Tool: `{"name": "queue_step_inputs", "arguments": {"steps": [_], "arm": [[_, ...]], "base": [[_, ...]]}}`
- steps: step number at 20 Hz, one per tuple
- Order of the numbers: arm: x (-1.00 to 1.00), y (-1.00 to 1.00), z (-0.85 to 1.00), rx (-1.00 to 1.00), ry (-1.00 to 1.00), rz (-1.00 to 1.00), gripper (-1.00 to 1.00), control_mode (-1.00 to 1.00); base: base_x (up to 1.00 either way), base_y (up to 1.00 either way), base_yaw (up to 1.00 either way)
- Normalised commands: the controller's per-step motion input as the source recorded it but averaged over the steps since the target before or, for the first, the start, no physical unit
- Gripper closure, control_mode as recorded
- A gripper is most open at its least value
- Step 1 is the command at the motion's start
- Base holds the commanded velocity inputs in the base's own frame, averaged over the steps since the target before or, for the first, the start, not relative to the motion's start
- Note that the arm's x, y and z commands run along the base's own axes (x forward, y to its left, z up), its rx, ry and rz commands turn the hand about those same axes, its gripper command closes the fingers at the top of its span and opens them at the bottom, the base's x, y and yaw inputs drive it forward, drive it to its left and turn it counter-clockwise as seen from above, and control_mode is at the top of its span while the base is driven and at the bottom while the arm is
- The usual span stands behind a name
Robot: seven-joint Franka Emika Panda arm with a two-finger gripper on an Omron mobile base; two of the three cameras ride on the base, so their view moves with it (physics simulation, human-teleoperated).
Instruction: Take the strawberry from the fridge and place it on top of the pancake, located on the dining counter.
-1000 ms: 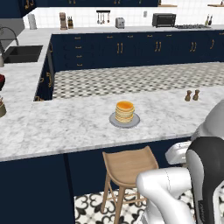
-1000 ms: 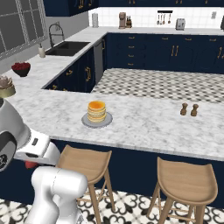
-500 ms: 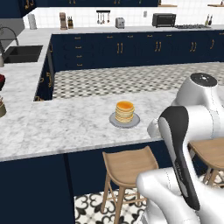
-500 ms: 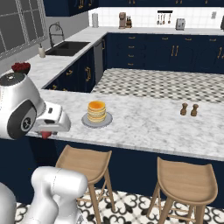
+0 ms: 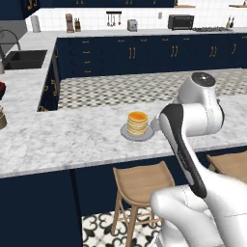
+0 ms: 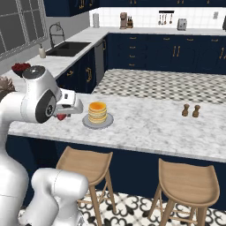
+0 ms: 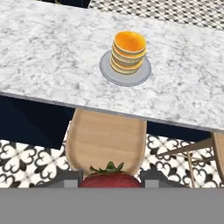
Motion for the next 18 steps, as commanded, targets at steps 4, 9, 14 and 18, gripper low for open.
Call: {"name": "queue_step_inputs", "arguments": {"steps": [4, 9, 14, 18], "arm": [[1.00, -0.02, 0.24, 0.00, -0.01, 0.00, 1.00, -1.00], [1.00, 0.00, 0.10, 0.00, 0.00, 0.00, 1.00, -1.00], [1.00, -0.15, -0.12, 0.02, 0.01, 0.00, 1.00, -1.00], [1.00, -0.11, -0.27, 0.03, 0.03, 0.00, 1.00, -1.00]], "base": [[0.00, 0.00, 0.00], [0.00, 0.00, 0.00], [0.00, 0.00, 0.00], [0.00, 0.00, 0.00]]}}
